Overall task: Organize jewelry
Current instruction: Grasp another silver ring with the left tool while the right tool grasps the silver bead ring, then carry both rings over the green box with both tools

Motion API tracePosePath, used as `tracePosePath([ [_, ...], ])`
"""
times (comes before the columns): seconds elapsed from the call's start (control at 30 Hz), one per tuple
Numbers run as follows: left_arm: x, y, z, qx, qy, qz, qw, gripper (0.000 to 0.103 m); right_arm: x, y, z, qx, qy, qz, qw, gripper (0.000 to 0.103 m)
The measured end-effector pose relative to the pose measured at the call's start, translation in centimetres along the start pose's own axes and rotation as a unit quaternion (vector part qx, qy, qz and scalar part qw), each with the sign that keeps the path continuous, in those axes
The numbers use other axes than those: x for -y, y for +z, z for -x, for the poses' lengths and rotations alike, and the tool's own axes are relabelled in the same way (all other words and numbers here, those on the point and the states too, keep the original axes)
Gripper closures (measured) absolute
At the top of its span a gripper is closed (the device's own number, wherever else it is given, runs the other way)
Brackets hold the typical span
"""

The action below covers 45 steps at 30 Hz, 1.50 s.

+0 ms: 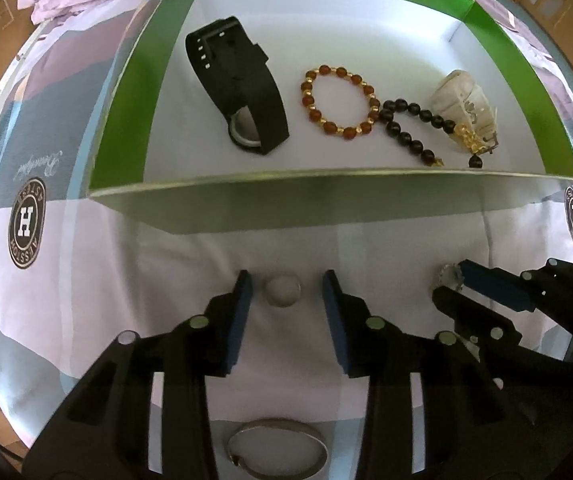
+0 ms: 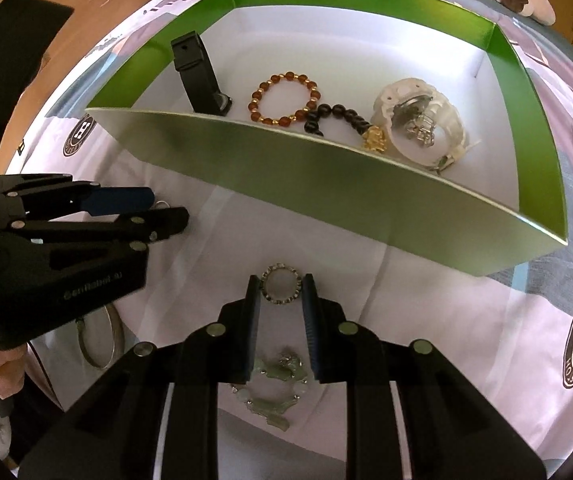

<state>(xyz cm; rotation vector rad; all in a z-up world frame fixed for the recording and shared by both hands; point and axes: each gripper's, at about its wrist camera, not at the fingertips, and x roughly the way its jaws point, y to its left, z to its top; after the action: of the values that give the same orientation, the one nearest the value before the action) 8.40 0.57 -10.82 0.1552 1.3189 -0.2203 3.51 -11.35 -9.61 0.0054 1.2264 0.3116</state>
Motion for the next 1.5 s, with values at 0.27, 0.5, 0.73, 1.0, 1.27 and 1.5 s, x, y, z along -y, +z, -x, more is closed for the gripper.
tracePosePath([
  [0.27,0.3,0.3,0.5,0.006,0.014,0.000,0.9999,0.085,-0.2,0.0,-0.1,0.000,-0.003,0.002,1.000,0.082],
  [0.5,1.9,0.0,2.5,0.033,0.021,-0.009,0.9992,0.085,-0.2,0.0,0.8,0.013,-0.003,0.005,1.000,0.082],
  [0.73,2.8,-1.0,5.4,0.069,0.027,-0.019,0.9971,0.085,-0.1,-0.1,2.6,0.038,0.000,0.005,0.999,0.082],
  [1.0,2.2,-0.8,7.2,0.110,0.026,-0.019,0.9934,0.085,-0.1,0.1,3.6,0.057,0.009,0.007,0.998,0.082],
  [1.27,1.5,-0.6,8.7,0.150,0.006,-0.009,0.9886,0.085,-0.2,0.4,7.0,0.145,0.025,0.008,0.989,0.082],
  [1.5,1.4,-0.5,9.8,0.184,0.018,-0.007,0.9827,0.085,1.2,0.5,9.7,0.226,0.034,-0.022,0.973,0.082],
])
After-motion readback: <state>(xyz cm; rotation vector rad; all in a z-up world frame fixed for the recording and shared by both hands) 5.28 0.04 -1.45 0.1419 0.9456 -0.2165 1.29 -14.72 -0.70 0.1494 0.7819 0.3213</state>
